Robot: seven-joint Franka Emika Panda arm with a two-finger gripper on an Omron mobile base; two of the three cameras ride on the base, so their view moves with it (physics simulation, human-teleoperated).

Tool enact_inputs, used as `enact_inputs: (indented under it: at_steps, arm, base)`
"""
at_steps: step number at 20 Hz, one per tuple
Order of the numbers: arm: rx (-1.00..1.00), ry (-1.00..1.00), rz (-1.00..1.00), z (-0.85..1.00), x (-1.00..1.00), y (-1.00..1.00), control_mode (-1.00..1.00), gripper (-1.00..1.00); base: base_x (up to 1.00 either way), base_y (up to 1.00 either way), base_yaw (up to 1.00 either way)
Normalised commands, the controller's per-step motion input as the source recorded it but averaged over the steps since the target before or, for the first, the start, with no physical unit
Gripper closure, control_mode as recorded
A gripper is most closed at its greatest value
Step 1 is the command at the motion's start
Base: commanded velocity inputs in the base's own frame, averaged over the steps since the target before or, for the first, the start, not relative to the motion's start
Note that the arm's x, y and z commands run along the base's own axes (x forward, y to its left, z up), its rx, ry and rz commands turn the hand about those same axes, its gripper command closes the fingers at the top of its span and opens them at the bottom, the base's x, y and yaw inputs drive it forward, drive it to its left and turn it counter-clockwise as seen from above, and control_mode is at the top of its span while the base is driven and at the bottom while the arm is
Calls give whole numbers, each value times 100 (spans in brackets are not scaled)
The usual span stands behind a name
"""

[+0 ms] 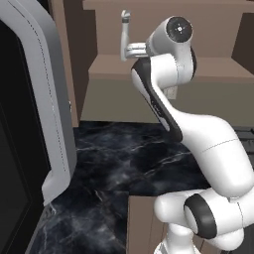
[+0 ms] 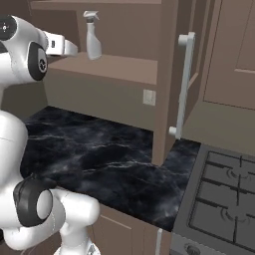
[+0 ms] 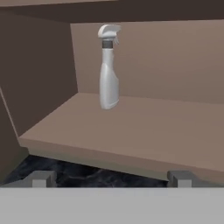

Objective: Move the cutting board and knife to the sink. Then move spray from the cabinet to the counter.

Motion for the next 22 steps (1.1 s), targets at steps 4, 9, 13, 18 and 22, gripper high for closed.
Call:
enact_inputs:
  at_steps: [4,9,13,18,22]
  arm:
    - [0,0,0,-5,34,1,-100,-100]
    - [0,0,0,-1,32,2,-100,-100]
    - [0,1,0,0,30,2,-100,-100]
    - [0,15,-3,0,23,2,-100,-100]
    - [0,7,-6,0,18,7,-100,-100]
  base:
    - [0,0,0]
    - [0,0,0]
    - [0,0,0]
    - [0,0,0]
    - [0,0,0]
